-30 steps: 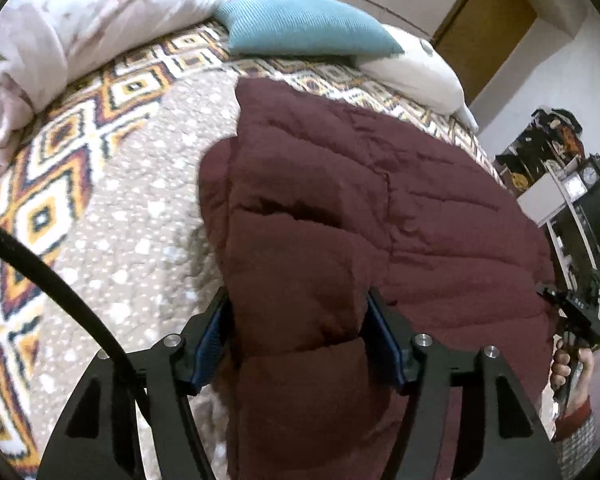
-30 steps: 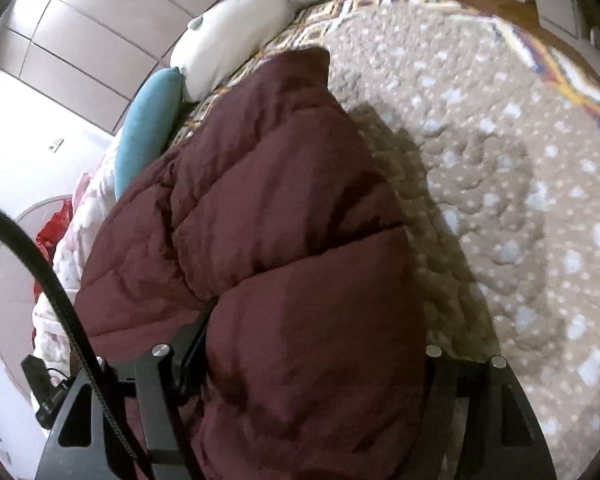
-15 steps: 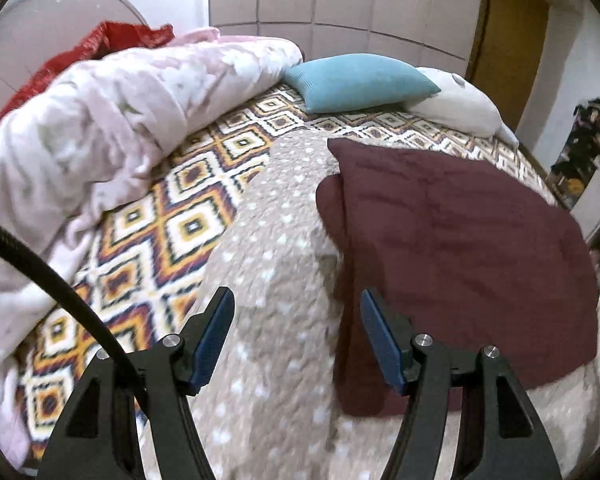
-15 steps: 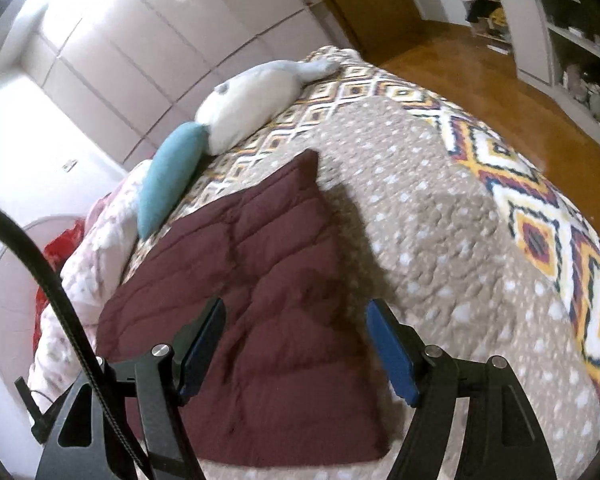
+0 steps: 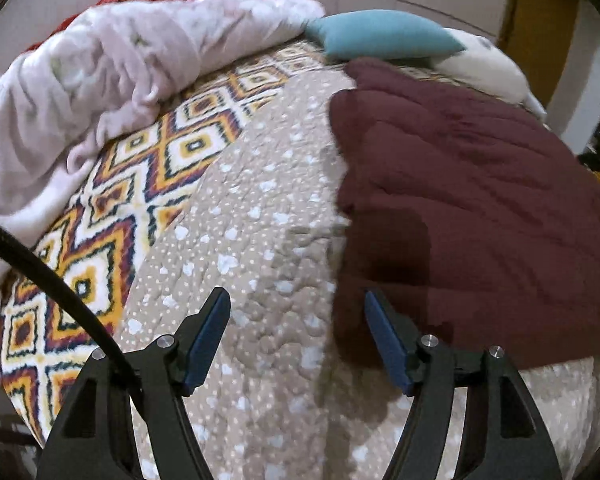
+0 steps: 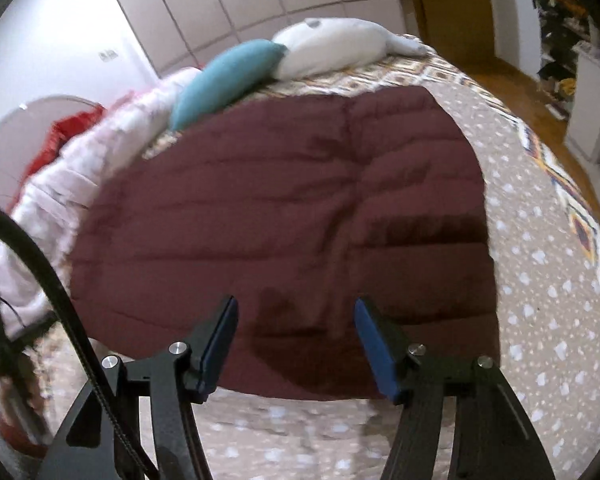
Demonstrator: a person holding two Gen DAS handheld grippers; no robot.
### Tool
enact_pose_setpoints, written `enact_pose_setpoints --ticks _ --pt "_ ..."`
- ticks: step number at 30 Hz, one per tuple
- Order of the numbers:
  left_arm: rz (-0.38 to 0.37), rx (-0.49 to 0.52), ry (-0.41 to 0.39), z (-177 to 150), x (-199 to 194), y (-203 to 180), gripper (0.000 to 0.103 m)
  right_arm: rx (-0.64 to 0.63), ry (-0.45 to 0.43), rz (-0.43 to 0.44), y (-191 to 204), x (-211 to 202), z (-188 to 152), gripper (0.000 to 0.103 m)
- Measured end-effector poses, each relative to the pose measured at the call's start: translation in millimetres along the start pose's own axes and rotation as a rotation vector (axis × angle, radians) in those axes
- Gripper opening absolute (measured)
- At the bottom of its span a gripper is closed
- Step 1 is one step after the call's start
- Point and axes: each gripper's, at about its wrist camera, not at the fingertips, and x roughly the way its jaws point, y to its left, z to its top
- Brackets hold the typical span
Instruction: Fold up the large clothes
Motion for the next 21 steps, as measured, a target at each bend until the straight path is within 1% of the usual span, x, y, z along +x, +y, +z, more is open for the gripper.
enact_pose_setpoints --ticks 2,3,5,6,8,14,15,17,18,19,21 --pt "0.046 -0.015 0.0 0 5 5 0.069 0.016 0.013 -0.022 -10 8 -2 0.065" --pt "0.074 -0.016 0.018 0 10 8 0.069 0.026 0.014 -0.023 -16 11 -3 0.065" --pt "0.057 -0.026 0.039 -5 12 13 0.069 0.041 0.006 -0.018 -22 9 -2 0.065" --pt "0.04 -0.037 0.038 -9 9 16 0.069 0.043 0.002 -0.019 -22 7 -3 0.065" --pt "0.037 -0.039 0.024 -15 0 18 0.069 0.029 -0.012 -0.029 -17 -2 -6 0.065" --pt "0.066 0.021 -0.148 -37 -59 1 0.07 -0.026 -0.048 -0.025 6 -33 -28 0.065" --pt "0.069 0.031 -0.187 -43 -73 -5 0.075 -0.028 -0.052 -0.022 9 -38 -33 0.065" --pt "0.07 0.046 -0.247 -52 -93 -12 0.081 -0.031 -0.06 -0.012 16 -48 -45 0.066" --pt "0.077 0.055 -0.284 -58 -105 -17 0.082 -0.034 -0.063 -0.012 20 -53 -52 0.066" --pt "0.087 0.061 -0.314 -62 -113 -20 0.083 -0.035 -0.067 -0.015 24 -57 -58 0.067" --pt "0.123 0.074 -0.399 -74 -136 -27 0.091 -0.037 -0.076 -0.022 29 -65 -71 0.067"
